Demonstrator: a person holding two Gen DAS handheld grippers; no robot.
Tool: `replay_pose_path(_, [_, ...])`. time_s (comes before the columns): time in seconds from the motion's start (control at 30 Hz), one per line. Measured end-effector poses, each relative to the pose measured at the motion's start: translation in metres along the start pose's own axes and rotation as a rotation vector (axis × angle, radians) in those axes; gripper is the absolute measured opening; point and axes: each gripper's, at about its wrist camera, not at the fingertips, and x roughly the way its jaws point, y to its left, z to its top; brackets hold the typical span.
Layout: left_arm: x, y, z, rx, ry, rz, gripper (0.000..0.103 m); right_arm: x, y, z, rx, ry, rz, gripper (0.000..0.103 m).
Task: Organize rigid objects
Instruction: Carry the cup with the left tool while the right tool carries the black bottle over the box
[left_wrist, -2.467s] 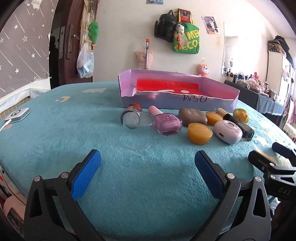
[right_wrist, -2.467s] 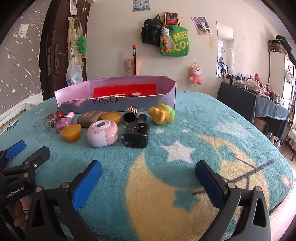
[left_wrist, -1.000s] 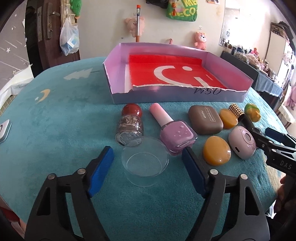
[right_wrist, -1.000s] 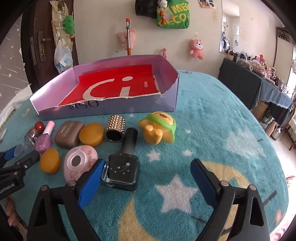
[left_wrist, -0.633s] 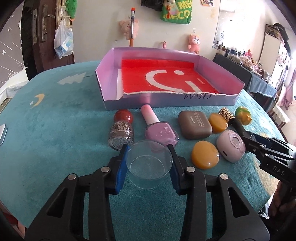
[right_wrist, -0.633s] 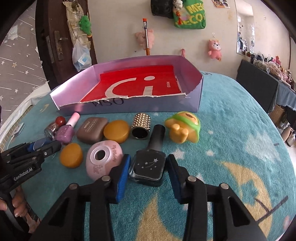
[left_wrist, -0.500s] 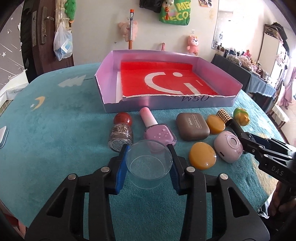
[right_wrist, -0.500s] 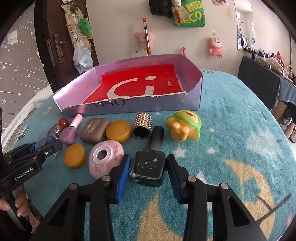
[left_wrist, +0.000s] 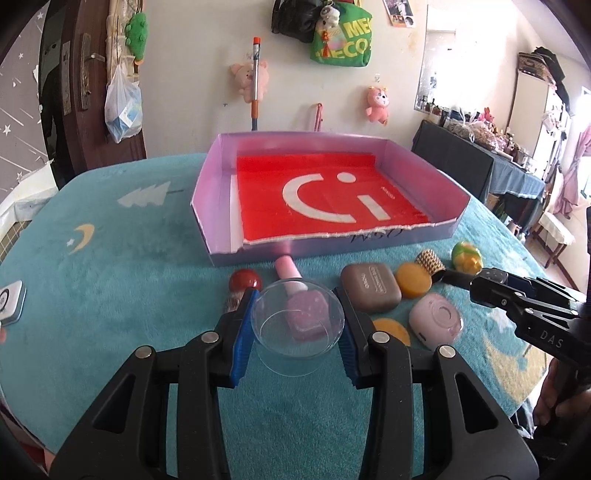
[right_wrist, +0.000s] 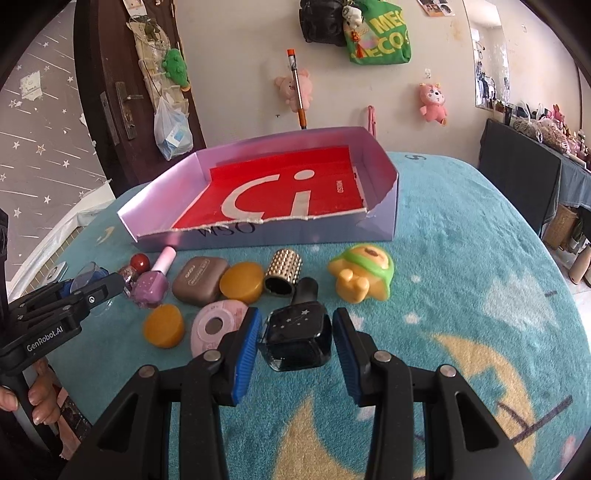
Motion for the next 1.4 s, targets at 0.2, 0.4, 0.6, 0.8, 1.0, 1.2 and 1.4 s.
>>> replay_pose_path(0.2, [0.005,0.000,0.022,0.009,-0.014,-0.026,0.038,-0.007,-0.003,0.022,-0.015,-0.048,0.012,0.042])
replay_pose_path(0.4, [0.016,0.002,0.047,0.018,-0.024,-0.054,0.038,-0.001,-0.008,0.051,-0.027,-0.072,0.047,0.036])
replay_pose_path(0.6, [0.029,0.004,0.059,0.020,-0.010,-0.064,0.038,0.018,-0.015,0.069,-0.027,-0.051,0.071,0.035])
replay_pose_path(0.8, [0.045,0.008,0.069,0.016,0.021,-0.074,0.038,0.023,-0.015,0.081,-0.036,-0.062,0.090,0.034])
replay_pose_path(1.0, [0.058,0.009,0.081,0.050,0.038,-0.070,0.038,0.024,-0.014,0.105,-0.070,-0.092,0.092,0.034])
replay_pose_path(1.2, [0.083,0.008,0.091,0.092,0.090,-0.061,0.038,0.042,-0.017,0.135,-0.083,-0.083,0.114,0.024])
replay_pose_path(1.4, [0.108,0.011,0.097,0.104,0.159,-0.059,0.038,0.079,-0.014,0.148,-0.119,-0.035,0.093,0.024])
